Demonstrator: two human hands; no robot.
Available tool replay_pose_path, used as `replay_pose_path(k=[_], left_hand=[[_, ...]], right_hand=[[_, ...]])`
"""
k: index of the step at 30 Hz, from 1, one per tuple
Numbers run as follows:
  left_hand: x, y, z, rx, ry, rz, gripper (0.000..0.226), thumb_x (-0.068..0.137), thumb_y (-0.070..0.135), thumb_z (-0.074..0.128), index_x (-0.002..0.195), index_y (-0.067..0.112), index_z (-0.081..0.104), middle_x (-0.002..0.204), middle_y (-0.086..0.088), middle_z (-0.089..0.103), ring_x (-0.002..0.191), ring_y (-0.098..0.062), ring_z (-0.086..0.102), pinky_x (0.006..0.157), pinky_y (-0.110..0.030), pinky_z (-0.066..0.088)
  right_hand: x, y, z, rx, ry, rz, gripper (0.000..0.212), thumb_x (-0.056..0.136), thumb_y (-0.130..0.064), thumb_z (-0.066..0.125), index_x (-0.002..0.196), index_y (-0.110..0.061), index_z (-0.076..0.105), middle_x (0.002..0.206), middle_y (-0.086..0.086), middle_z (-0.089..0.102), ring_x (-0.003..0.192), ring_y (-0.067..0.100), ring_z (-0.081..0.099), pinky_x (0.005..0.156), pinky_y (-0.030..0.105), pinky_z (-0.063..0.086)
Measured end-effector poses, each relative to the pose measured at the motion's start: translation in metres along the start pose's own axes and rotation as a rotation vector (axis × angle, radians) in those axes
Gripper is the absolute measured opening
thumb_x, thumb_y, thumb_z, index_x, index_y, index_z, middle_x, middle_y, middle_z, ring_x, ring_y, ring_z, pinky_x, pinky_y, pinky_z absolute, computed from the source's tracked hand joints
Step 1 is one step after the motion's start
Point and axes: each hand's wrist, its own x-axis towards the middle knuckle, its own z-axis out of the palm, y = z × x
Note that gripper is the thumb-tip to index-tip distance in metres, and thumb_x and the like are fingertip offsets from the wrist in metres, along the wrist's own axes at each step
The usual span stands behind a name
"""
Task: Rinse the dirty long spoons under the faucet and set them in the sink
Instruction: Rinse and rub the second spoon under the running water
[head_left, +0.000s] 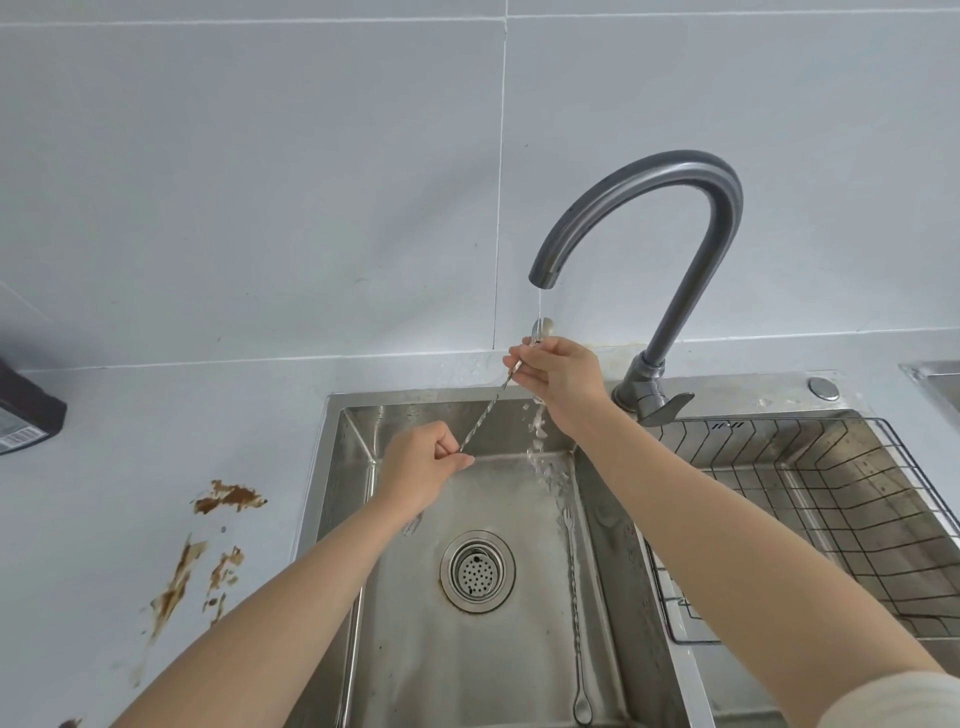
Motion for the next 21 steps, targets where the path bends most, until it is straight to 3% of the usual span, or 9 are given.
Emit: replay_pose_path(k=[3,8,15,21], left_hand=[[-0.002,-0.006,-0.003,0.001,-0.012,-0.014,0.041,0.076,0.007,0.073,0.051,0.023,0.044,0.051,0.008,0.048,0.048,-0.005,0.042,0.052,-0.012,0.036],[-0.006,-0.014,-0.006,0.015,-0.016,-0.031,0.042,0.075,0.009,0.074,0.051,0.026,0.044,0.05,0.01,0.048,0.048,-0.006,0.042,0.054,-0.021,0.036],[-0.008,-0.023,-0.011,0.03,-0.014,-0.052,0.04,0.076,0.009,0.074,0.053,0.026,0.045,0.052,0.01,0.049,0.05,-0.007,0.044,0.056,-0.022,0.037],[-0.007,-0.021,-0.015,0.015,-0.041,-0.021,0.026,0.08,0.013,0.07,0.059,0.022,0.056,0.055,0.01,0.051,0.052,-0.005,0.045,0.057,-0.021,0.037]], right_hand=[[0.0,0.0,-0.001,0.002,-0.003,0.019,0.022,0.087,0.006,0.055,0.071,-0.007,0.05,0.075,0.01,0.062,0.052,0.01,0.069,0.057,0.02,0.058],[0.001,0.006,0.002,-0.057,0.01,0.052,0.025,0.096,-0.022,0.048,0.077,-0.007,0.054,0.073,0.009,0.064,0.056,0.013,0.067,0.058,0.022,0.058],[0.002,0.003,-0.001,-0.018,-0.025,-0.009,0.018,0.086,0.006,0.057,0.073,-0.007,0.053,0.073,0.009,0.061,0.054,0.007,0.068,0.057,0.017,0.057],[0.004,0.002,-0.001,-0.006,0.0,0.01,0.022,0.094,-0.009,0.051,0.072,-0.01,0.051,0.072,0.006,0.061,0.052,0.007,0.067,0.059,0.02,0.058]])
